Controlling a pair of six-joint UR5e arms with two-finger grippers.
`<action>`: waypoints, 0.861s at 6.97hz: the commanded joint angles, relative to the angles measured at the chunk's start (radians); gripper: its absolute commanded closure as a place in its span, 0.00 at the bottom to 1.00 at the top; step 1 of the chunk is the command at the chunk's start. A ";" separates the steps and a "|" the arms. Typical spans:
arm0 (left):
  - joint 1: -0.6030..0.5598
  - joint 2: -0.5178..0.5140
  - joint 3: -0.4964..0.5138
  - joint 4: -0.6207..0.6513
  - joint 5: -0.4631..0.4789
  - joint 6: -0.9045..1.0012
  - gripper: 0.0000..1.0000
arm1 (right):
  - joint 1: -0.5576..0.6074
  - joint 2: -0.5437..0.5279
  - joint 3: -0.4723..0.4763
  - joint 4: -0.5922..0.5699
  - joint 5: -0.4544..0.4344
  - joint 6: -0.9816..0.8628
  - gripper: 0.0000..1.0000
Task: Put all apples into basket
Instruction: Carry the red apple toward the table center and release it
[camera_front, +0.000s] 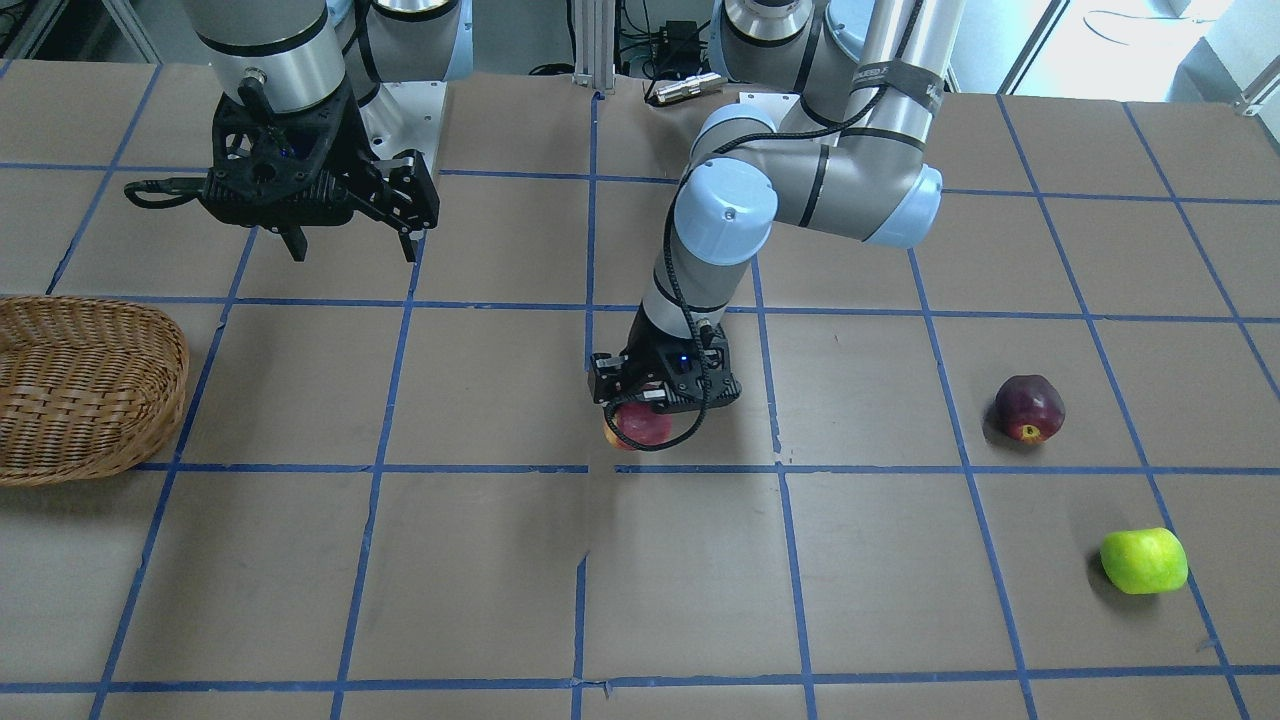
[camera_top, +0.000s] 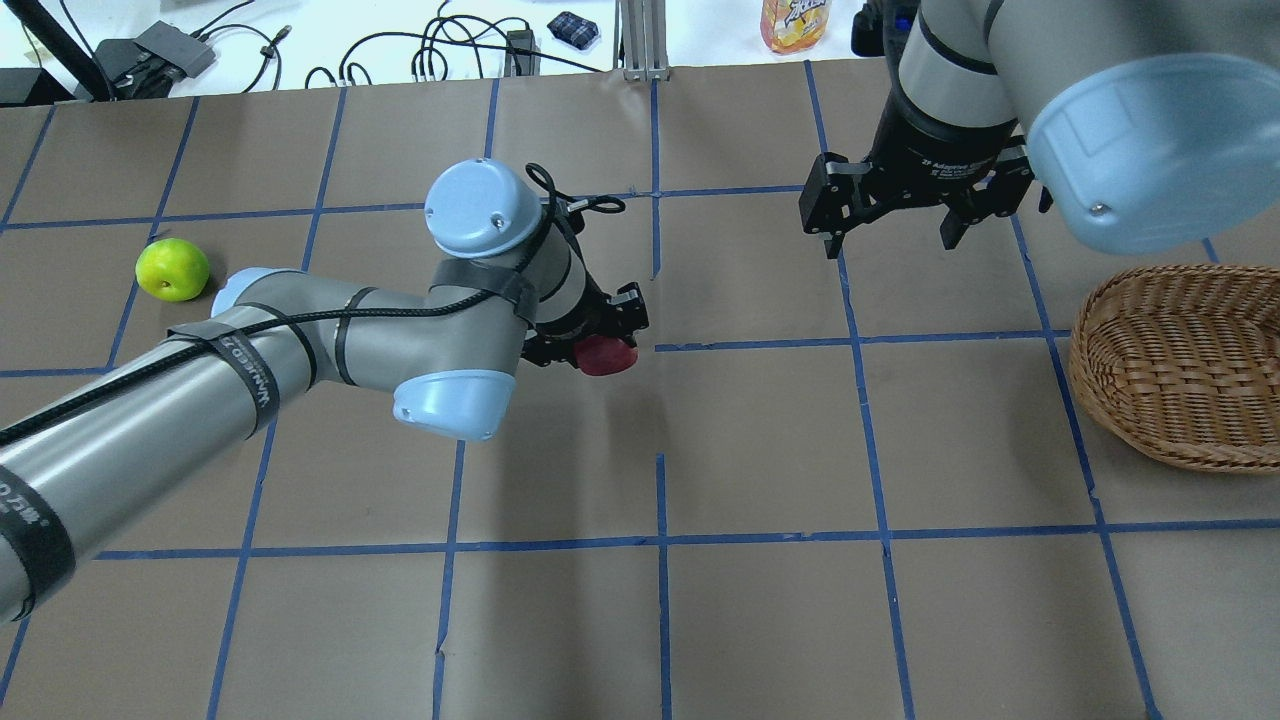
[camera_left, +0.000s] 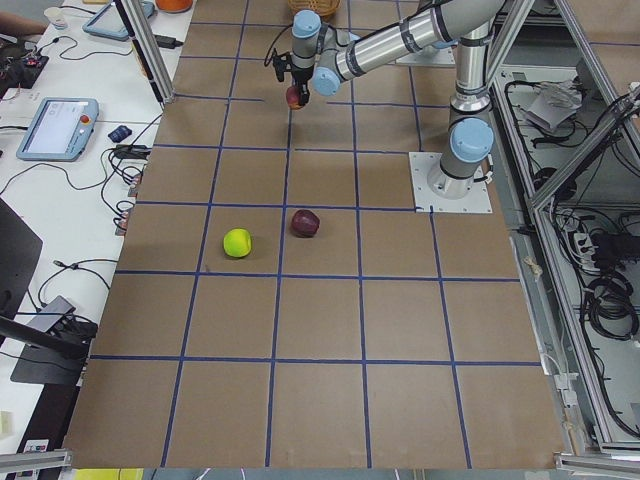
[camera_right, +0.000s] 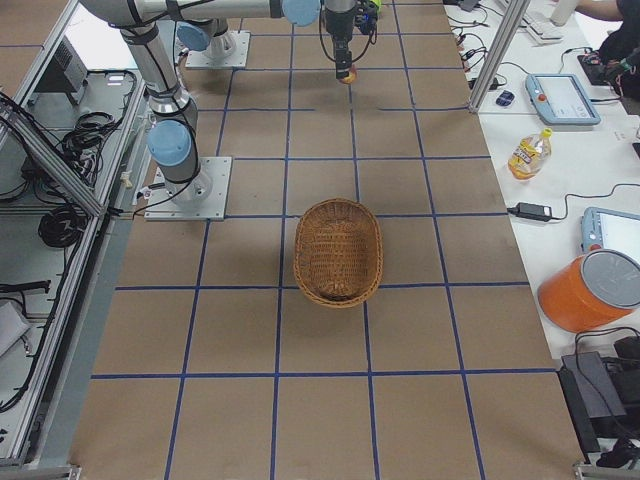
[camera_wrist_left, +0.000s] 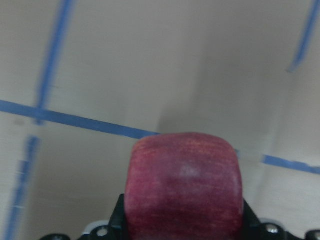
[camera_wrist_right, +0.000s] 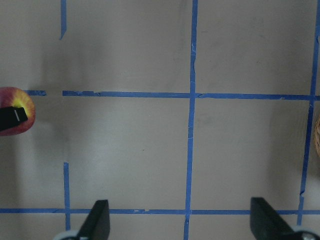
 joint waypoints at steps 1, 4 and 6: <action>-0.072 -0.062 0.004 0.090 0.002 -0.061 1.00 | 0.000 0.000 0.000 0.000 0.000 0.000 0.00; -0.065 -0.072 0.053 0.172 0.015 0.014 0.00 | 0.000 0.000 0.000 -0.002 0.000 0.000 0.00; 0.086 0.028 0.044 0.011 0.031 0.221 0.00 | 0.000 0.000 0.000 -0.002 0.000 0.000 0.00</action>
